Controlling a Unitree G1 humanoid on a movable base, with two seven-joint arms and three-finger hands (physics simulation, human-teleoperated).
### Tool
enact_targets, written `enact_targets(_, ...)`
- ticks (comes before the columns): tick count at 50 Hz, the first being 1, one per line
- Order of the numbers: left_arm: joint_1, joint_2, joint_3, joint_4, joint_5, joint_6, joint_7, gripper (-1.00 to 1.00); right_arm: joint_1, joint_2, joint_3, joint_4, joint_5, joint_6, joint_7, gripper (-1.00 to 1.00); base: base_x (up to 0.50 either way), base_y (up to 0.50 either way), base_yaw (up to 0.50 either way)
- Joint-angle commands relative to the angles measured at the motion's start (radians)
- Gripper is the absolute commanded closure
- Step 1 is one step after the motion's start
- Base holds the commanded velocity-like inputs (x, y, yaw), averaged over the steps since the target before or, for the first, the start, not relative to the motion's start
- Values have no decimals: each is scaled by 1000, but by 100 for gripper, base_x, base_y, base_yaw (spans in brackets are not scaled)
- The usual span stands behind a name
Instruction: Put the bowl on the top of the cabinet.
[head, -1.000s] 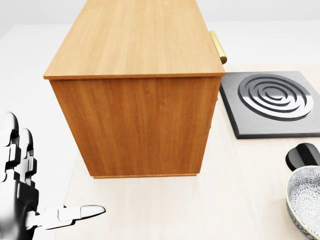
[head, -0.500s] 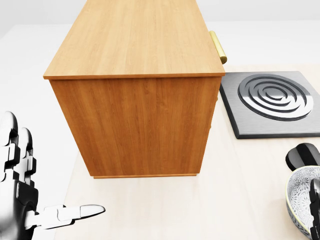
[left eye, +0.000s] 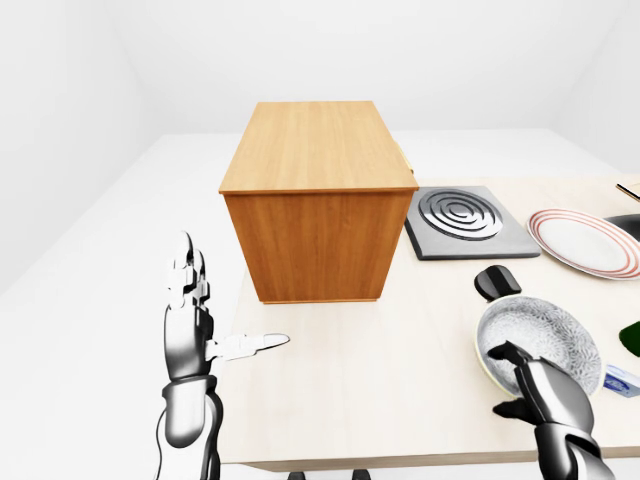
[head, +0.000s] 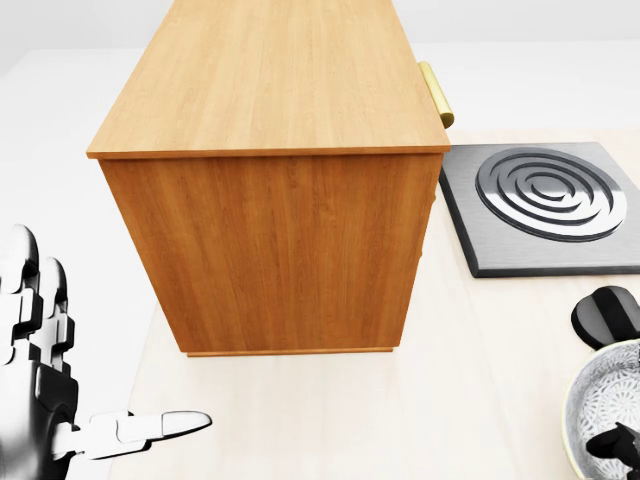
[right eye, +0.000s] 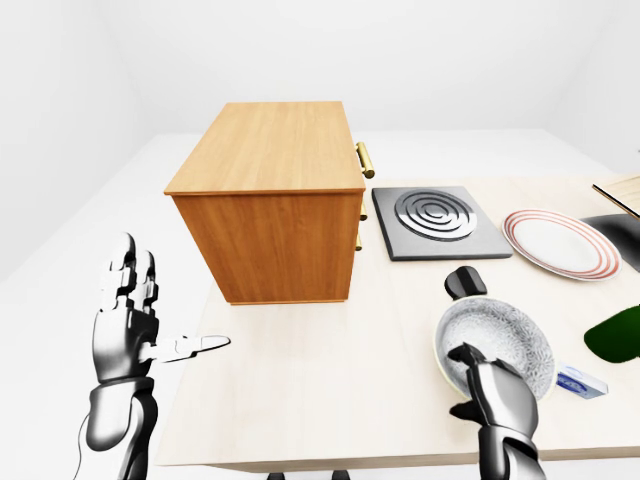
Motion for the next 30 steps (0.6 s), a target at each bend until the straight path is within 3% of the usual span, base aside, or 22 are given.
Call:
enact_targets(1, 3, 0, -1, 3, -4, 0, -1, -100, 15, -7, 14, 17, -31, 0, 14, 100, 0, 0, 0)
enact_targets(9, 2, 0, -1, 7, -4, 0, -2, -100, 14, -4, -20, -23, -20, 0, 36, 100, 0, 0, 0)
enact_targets(15, 0, 1, -1, 10, -4, 0, -2, -100, 7, 18, -75, -133, 24, 0, 113, 100, 0, 0, 0)
enact_targets(30, -2, 0, 0, 12, -4, 0, 0, -100, -22, 107, -258, -509, 223, 0, 417, 100, 0, 0, 0)
